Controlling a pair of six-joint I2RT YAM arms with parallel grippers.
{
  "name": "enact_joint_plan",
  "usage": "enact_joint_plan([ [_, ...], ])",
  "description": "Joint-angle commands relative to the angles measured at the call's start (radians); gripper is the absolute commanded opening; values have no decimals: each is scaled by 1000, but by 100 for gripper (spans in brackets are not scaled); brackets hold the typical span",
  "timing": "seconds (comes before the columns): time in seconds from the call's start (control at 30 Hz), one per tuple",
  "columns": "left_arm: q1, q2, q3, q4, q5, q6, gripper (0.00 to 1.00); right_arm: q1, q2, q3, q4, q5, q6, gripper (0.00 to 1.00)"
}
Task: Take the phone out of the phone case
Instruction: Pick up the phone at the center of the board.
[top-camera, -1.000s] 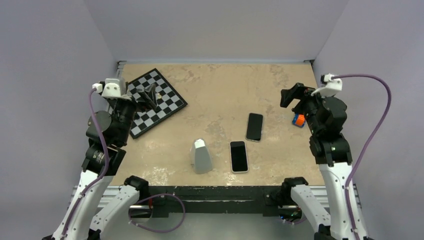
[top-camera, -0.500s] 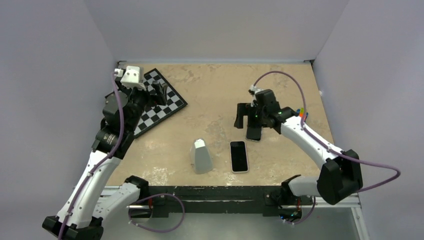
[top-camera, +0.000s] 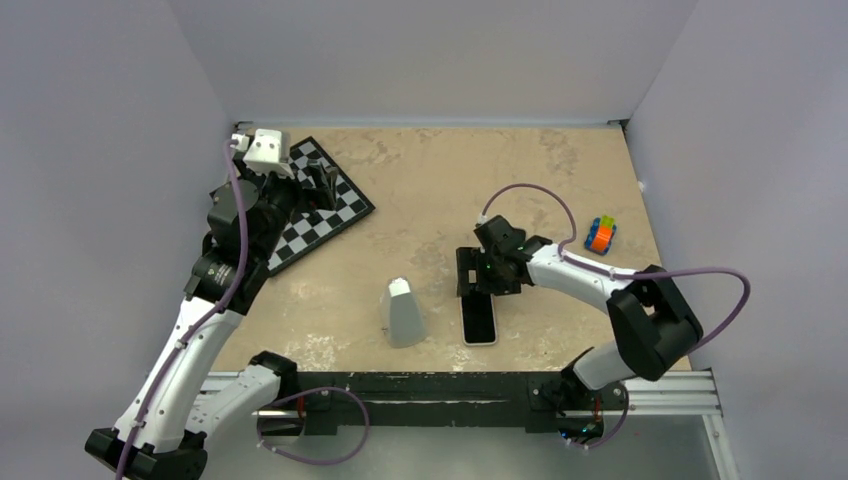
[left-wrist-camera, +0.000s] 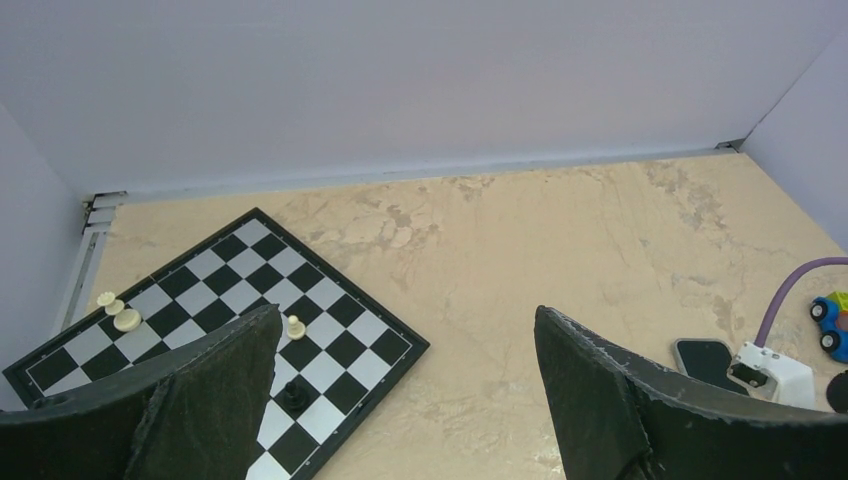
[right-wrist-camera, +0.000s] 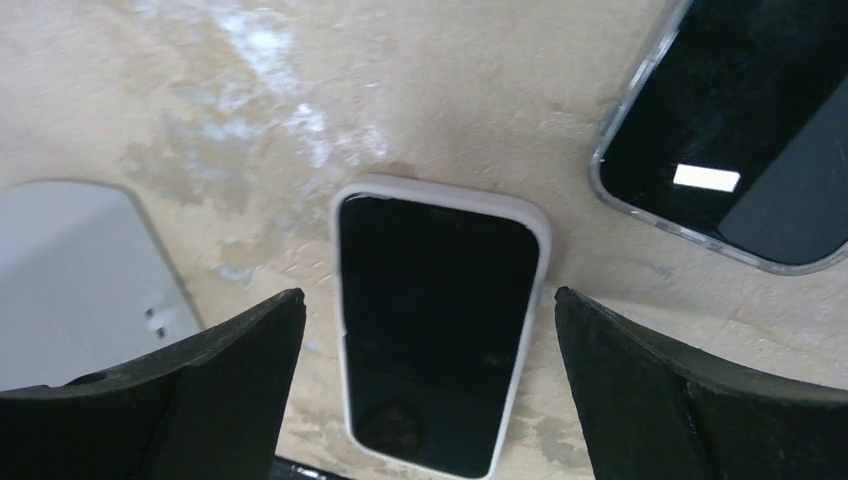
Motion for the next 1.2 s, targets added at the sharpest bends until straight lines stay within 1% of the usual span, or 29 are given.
enact_joint_plan([
  [0.0,4,-3,38,15,3,-13,100,42,51,25,-1,95,63,97],
  [0.1,4,-6,36,16,8,-18,100,100,58,34,-7,171,103,97],
  [0.23,4,1,40,14,20,-29,100,164,97,78,-83,280,171,97],
  [0.4,4,-5,40,11,19,-34,100,228,148,93,-157,398,276,97],
  [0.53,4,-11,42,10,20,-38,100,251,203,97,-169,403,324,98],
  [0.63,4,-13,41,10,20,-38,100,254,239,98,-162,382,333,96],
  [0.77,4,-11,41,8,7,-43,99,255,226,54,-72,309,305,83],
  [0.8,4,-12,41,6,4,-43,99,254,219,43,-41,279,296,78],
  [0.83,4,-13,41,6,1,-45,99,253,216,36,-20,237,285,72],
  [0.9,4,-15,40,7,-4,-46,98,253,219,42,-8,225,265,56],
  [0.93,4,-15,39,7,-6,-47,98,253,220,47,-6,225,257,47],
  [0.97,4,-14,40,7,-6,-49,98,254,220,52,-1,227,247,35],
  [1.0,4,-11,40,7,-6,-51,98,254,219,58,1,233,241,26],
  [1.07,4,-10,40,5,-3,-56,98,253,214,75,1,245,229,13],
  [1.17,4,-5,40,5,-3,-58,98,254,186,103,-7,279,208,0],
])
